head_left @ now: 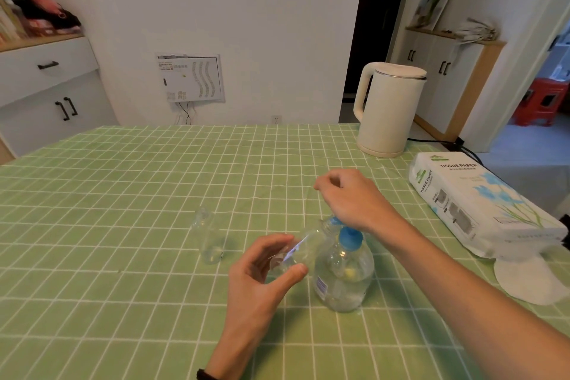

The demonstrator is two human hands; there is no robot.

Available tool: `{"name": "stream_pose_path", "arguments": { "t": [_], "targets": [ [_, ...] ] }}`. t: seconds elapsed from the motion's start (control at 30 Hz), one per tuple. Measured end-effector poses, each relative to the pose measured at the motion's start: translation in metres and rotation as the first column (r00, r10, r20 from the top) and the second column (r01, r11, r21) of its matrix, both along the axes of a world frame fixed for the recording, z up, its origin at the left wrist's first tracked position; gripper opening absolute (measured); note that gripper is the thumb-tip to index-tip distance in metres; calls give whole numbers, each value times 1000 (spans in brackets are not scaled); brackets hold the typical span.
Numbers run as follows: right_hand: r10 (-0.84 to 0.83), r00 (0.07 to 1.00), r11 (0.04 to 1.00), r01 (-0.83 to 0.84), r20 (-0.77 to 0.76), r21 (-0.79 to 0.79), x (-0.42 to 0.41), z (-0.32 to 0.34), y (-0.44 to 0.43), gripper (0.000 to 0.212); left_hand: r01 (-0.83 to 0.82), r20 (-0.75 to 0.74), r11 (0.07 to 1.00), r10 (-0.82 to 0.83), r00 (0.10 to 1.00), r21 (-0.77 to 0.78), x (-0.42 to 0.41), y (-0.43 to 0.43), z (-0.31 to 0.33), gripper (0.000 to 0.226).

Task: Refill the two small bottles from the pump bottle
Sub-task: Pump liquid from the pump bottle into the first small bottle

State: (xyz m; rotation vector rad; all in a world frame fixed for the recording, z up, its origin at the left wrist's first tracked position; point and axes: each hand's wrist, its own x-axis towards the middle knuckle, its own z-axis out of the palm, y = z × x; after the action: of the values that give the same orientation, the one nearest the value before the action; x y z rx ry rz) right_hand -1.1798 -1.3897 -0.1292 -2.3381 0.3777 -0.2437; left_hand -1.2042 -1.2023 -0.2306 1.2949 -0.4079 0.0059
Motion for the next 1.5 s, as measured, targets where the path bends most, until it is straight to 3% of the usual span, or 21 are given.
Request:
{"name": "stream_pose_path", "arguments": {
  "t": [0.43,1.03,1.2,1.5],
  "targets": [
    [20,998,1000,-20,-67,-9,-3,-8,0,34,-3,44,999,2,999,33,5,2,-4,44],
    [-6,1000,1000,5,21,24,-5,-2,-1,38,-8,51,1000,7,999,22,2,1,-2,41],
    [-1,1000,999,1,-1,37,-3,-10,0,34,-12,55,1000,10,998,27,3,3,-3,42],
    [-16,992,999,13,121,30,1,-4,-3,21,-7,69,1000,6,998,13,2,0,-2,41]
  ]
}}
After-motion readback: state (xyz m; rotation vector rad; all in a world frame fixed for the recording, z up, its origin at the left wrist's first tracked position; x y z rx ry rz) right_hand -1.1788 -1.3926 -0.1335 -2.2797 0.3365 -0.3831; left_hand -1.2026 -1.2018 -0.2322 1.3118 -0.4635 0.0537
